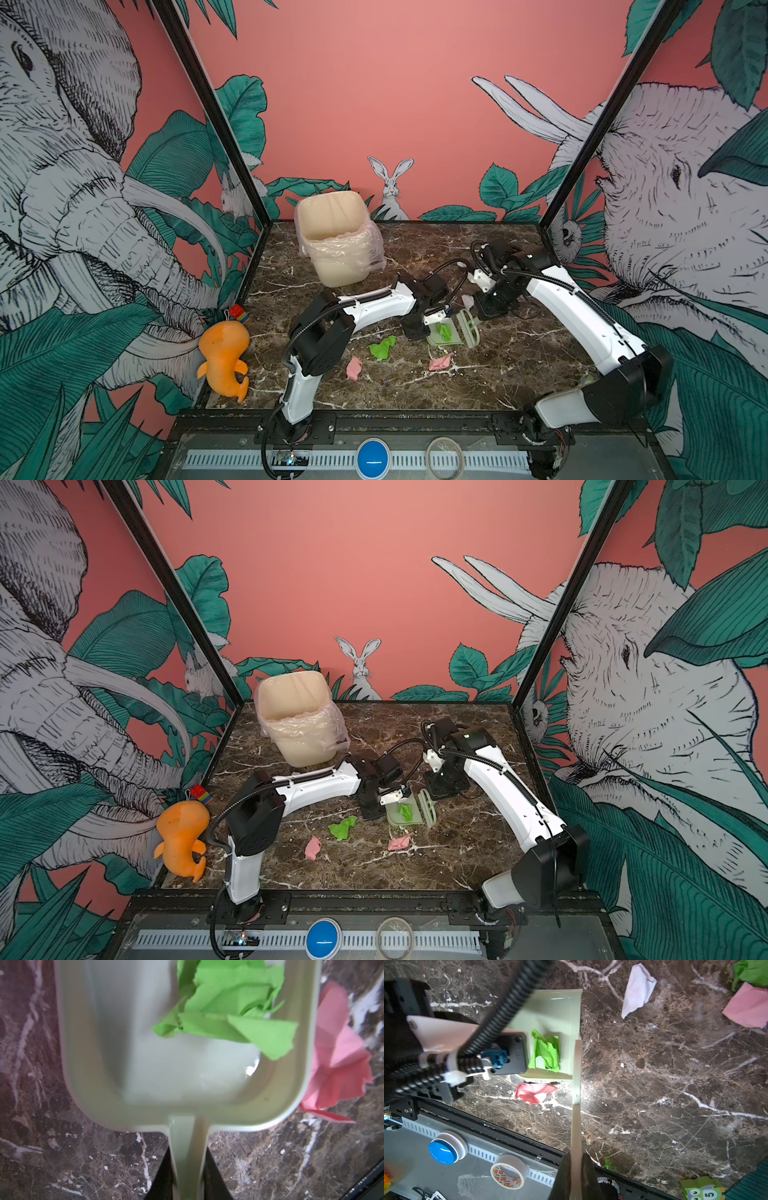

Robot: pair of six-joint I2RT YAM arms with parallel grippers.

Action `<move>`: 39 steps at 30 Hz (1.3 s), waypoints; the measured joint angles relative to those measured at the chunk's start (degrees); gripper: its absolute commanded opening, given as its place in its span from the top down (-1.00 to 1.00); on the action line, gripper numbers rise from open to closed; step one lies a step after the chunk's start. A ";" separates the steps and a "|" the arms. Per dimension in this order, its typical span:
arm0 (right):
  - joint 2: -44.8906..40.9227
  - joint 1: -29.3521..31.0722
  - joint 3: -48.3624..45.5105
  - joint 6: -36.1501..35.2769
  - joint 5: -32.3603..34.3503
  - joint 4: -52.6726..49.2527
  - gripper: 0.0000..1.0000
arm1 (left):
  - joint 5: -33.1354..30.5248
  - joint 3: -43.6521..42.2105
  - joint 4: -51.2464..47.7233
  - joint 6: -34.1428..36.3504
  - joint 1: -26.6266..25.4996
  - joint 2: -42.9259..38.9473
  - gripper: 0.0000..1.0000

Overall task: Sweep away the paper scraps from the table
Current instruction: 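Lift the dustpan with the left gripper and carry it toward the beige bin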

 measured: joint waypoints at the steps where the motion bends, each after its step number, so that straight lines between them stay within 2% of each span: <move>1: -0.52 -0.63 0.04 -0.17 0.11 -0.17 1.00 | 0.17 -0.46 0.55 -0.35 0.17 -0.68 0.99; 12: -7.02 -8.17 -0.33 -2.05 -0.04 -2.08 1.00 | 0.44 -3.87 5.68 -4.81 3.39 -10.86 0.99; 21: -9.35 -11.10 -2.78 -2.38 -2.08 -1.57 1.00 | -0.35 -3.39 3.54 -10.16 7.69 -20.50 0.98; 30: -9.35 -11.41 -3.52 -2.75 -3.85 -0.57 1.00 | -1.84 3.45 -5.16 -14.86 10.51 -25.09 0.98; 39: -9.35 -11.45 -3.52 -2.84 -4.90 0.02 1.00 | -2.08 13.57 -14.27 -17.81 16.15 -26.34 0.99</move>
